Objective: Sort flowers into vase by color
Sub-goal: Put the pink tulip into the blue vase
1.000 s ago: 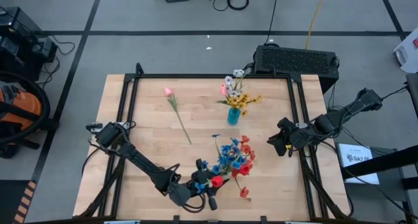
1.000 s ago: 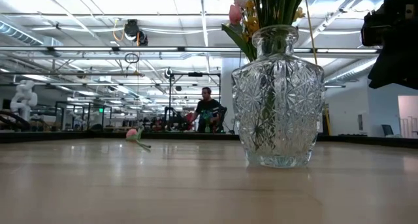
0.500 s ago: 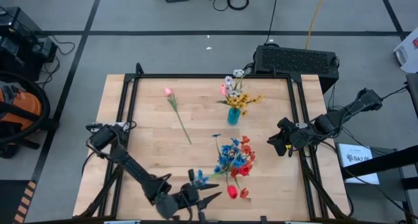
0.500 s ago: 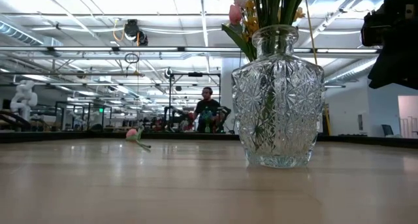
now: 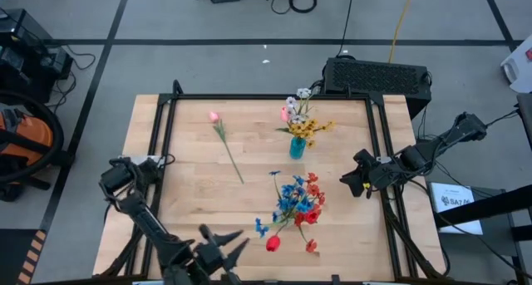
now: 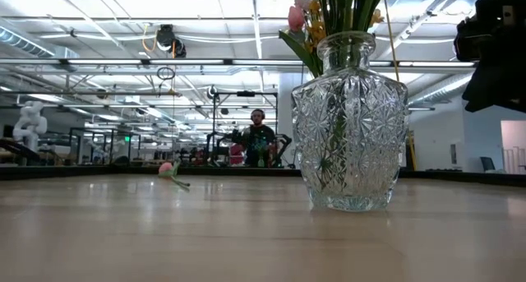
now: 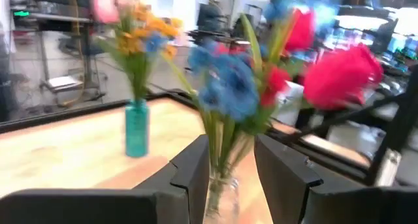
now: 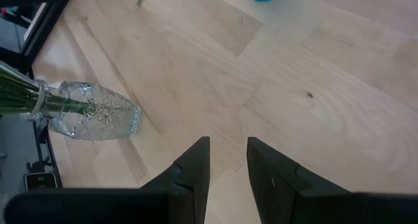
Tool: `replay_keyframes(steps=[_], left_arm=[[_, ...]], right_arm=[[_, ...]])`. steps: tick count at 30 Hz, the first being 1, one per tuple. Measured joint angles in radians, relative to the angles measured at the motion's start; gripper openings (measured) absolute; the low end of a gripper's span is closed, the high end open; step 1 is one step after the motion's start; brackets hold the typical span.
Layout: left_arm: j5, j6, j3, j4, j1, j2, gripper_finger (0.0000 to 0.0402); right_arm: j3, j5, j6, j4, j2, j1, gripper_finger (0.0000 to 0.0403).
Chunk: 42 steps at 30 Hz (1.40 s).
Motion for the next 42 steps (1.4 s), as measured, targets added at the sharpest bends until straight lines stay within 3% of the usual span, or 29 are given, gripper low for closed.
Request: replay_keyframes(steps=[15, 21, 25, 29, 31, 34, 38, 42], left_arm=[[-0.018, 0.250, 0.001, -0.011, 0.109, -0.238, 0.0127], [-0.018, 0.269, 0.001, -0.014, 0.230, -0.349, 0.0125], [-0.018, 0.222, -0.024, -0.099, 0.350, -0.407, 0.0101], [-0.009, 0.055, -0.141, -0.195, 0.449, -0.471, 0.0059], [0.061, -0.096, -0.217, -0.256, 0.490, -0.504, 0.0037], [0.277, -0.395, -0.316, -0.407, 0.566, -0.559, 0.0010], [0.584, -0.814, -0.374, -0.740, 0.688, -0.583, 0.0006], [0.767, -1.089, -0.372, -1.074, 0.790, -0.572, 0.0004]], right_arm=[[0.000, 0.006, 0.036, -0.001, 0.073, 0.000, 0.0093], [0.000, -0.026, 0.009, -0.001, 0.087, 0.000, 0.0093], [0.000, -0.019, -0.001, 0.000, 0.086, 0.000, 0.0093], [0.000, 0.024, -0.012, 0.000, 0.086, 0.000, 0.0093], [0.000, 0.047, -0.023, 0.001, 0.086, -0.001, 0.0093], [0.000, 0.057, -0.047, 0.001, 0.086, -0.009, 0.0093], [0.000, 0.055, -0.057, 0.001, 0.086, -0.019, 0.0093], [0.000, 0.056, -0.057, 0.005, 0.086, -0.020, 0.0093]])
